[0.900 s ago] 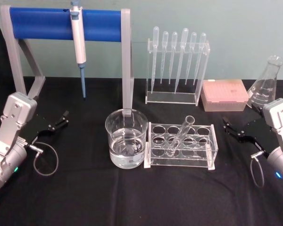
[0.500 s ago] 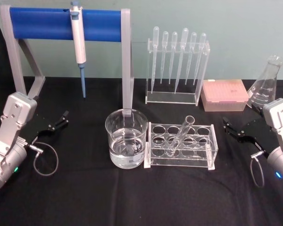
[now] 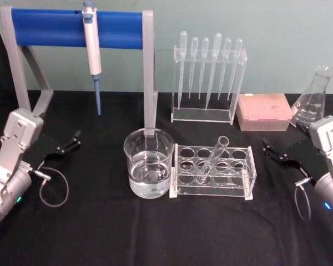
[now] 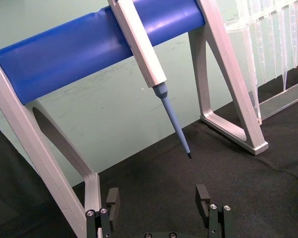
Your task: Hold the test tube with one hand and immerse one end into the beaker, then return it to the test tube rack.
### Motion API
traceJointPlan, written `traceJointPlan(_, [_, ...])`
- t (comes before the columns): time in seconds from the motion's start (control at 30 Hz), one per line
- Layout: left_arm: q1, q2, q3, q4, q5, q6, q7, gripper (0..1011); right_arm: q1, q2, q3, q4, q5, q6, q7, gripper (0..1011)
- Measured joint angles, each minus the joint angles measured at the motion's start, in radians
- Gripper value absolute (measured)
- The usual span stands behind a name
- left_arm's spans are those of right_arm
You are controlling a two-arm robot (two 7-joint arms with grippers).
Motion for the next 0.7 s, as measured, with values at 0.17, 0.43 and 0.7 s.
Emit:
traceJointPlan(0.17, [0.000, 0.000, 0.000, 0.000, 0.000, 0.000, 0.000, 1000, 0.000, 0.000, 0.000, 0.000, 0.000, 0.000, 0.000, 1003])
traceJointPlan(0.43, [0.000, 0.000, 0.000, 0.000, 0.000, 0.000, 0.000, 1000, 0.000, 0.000, 0.000, 0.000, 0.000, 0.000, 0.000, 1003])
traceJointPlan(0.7, [0.000, 0.000, 0.000, 0.000, 0.000, 0.000, 0.000, 1000, 0.000, 0.000, 0.000, 0.000, 0.000, 0.000, 0.000, 1003])
